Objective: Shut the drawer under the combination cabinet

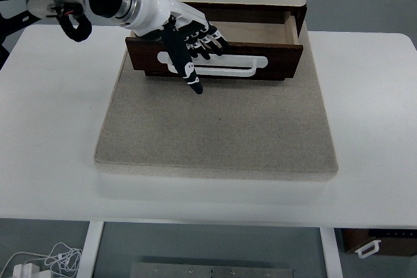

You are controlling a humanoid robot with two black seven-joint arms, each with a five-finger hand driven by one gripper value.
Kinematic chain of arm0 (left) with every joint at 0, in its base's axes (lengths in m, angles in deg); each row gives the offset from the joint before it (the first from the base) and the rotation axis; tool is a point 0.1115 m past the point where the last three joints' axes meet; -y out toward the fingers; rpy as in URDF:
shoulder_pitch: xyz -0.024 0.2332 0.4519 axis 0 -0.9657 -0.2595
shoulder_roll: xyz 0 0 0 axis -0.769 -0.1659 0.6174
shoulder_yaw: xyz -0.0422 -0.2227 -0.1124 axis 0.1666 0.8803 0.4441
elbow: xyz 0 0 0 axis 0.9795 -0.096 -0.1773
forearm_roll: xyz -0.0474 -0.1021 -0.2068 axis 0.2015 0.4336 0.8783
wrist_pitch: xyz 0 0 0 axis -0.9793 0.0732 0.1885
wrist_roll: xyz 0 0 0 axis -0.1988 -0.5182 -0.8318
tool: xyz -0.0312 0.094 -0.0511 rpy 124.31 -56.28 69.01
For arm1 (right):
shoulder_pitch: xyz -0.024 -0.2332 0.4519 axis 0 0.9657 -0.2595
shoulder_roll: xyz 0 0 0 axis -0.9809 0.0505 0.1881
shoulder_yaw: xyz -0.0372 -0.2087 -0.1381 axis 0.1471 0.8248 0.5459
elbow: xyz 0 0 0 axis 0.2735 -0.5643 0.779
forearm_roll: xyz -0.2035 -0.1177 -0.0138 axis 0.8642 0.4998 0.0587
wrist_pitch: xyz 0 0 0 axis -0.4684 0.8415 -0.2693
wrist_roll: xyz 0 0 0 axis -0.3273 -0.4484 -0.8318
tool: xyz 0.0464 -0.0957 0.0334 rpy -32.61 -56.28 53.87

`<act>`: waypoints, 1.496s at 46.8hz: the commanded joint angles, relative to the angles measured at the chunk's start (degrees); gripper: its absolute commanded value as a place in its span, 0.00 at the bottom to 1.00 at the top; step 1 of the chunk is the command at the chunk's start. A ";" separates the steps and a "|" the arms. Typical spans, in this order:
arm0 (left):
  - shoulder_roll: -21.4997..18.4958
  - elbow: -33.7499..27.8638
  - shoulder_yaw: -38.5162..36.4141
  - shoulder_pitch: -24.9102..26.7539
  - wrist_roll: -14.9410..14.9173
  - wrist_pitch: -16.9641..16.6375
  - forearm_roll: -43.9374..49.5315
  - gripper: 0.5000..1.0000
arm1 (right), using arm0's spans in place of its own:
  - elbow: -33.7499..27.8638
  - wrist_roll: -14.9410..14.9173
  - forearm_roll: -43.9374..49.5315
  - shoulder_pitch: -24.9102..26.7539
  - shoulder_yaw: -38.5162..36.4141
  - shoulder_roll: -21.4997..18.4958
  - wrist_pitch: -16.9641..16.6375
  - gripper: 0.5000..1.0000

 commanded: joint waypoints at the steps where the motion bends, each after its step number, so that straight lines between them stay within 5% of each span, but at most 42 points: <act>1: 0.66 0.37 -0.01 -0.17 0.00 0.09 -0.08 1.00 | 0.00 0.01 0.00 -0.06 0.01 0.00 0.00 0.90; 70: 4.53 3.36 -4.05 -1.14 0.00 0.35 -3.77 1.00 | 0.00 0.01 0.00 0.02 0.01 0.00 0.00 0.90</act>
